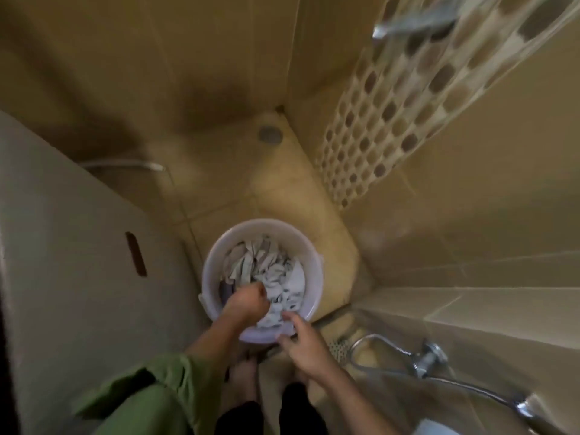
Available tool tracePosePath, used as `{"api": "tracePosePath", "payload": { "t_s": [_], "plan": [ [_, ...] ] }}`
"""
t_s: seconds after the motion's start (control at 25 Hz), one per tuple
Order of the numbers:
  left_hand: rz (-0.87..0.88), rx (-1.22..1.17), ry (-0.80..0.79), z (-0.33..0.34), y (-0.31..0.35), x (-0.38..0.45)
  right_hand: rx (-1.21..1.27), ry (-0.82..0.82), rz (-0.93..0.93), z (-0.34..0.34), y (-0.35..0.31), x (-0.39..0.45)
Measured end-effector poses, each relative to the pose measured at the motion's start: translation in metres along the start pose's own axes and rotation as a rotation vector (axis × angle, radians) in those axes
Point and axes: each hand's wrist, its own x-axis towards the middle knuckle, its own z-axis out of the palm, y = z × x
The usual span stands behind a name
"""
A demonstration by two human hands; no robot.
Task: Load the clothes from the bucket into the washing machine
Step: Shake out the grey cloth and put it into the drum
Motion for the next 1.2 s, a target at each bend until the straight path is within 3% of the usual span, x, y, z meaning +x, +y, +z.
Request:
{"api": "tracePosePath", "payload": {
  "t_s": [0.16,0.36,0.48,0.6,0.72,0.92,1.08,1.2],
  "plan": [
    [-0.027,-0.009,-0.082,0.038,-0.032,0.104,-0.005,0.038,0.054,0.008,0.051,0.107],
    [0.094,-0.063,-0.157,0.085,-0.049,0.209,0.005,0.055,0.164,0.000,0.091,0.229],
    [0.088,0.006,-0.145,0.119,-0.063,0.229,0.160,0.105,0.221,0.005,0.094,0.284],
    [0.022,0.072,-0.017,0.141,-0.075,0.216,-0.062,0.172,0.391,0.019,0.101,0.304],
    [-0.008,-0.066,0.037,0.133,-0.079,0.192,-0.192,0.142,0.341,0.025,0.099,0.288],
    [-0.065,-0.300,-0.016,0.091,-0.069,0.148,0.275,0.377,0.256,-0.003,0.063,0.211],
    [-0.008,-0.471,-0.212,0.047,-0.032,0.104,0.764,0.440,0.163,-0.034,0.011,0.136],
    [0.112,-0.421,-0.219,-0.004,0.010,0.068,0.982,0.412,0.031,-0.056,-0.043,0.095]
  ]
}}
